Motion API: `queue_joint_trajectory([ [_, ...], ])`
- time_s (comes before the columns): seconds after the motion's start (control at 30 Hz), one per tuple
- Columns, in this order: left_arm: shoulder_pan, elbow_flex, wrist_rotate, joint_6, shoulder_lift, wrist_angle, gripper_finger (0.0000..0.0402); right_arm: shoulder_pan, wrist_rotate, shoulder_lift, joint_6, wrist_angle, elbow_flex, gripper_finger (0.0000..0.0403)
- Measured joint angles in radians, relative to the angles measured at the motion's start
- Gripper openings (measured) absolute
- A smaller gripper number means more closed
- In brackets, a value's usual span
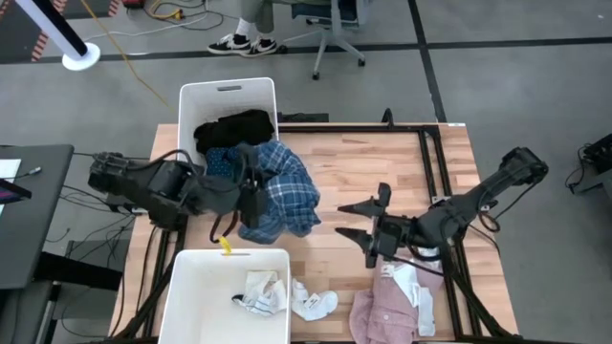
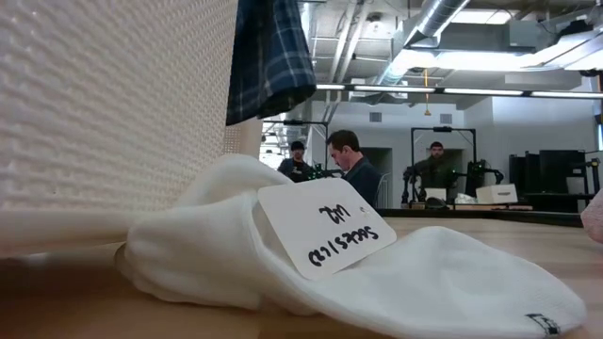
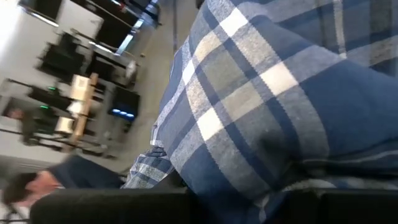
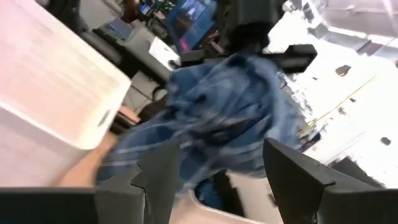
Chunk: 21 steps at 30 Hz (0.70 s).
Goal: Sort clothes
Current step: Put the blue striped shirt into the top white laundry organizer
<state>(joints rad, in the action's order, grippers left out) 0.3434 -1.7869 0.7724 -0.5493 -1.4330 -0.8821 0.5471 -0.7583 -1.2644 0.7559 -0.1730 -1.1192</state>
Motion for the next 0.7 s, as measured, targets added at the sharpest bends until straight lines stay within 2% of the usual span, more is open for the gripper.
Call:
queue_joint_trajectory([
  [0.1,-0.03,-0.003,-0.065,0.033,0.0,-0.023,0.0038,-0.016,0.01,0.0,0.055,0.003,-0.029,0.0243],
  [0.2,-0.062,-0.003,-0.104,0.046,-0.003,-0.029,0.0038,-0.043,0.07,-0.022,0.104,0.002,-0.06,0.0243],
  [0.43,-0.137,-0.003,-0.199,0.064,-0.012,-0.032,0.0038,-0.087,0.101,-0.166,0.214,0.032,-0.167,0.0244],
  [0.7,-0.188,-0.003,-0.279,0.128,-0.013,-0.115,0.0038,-0.097,-0.015,-0.288,0.393,0.071,-0.304,0.0253],
])
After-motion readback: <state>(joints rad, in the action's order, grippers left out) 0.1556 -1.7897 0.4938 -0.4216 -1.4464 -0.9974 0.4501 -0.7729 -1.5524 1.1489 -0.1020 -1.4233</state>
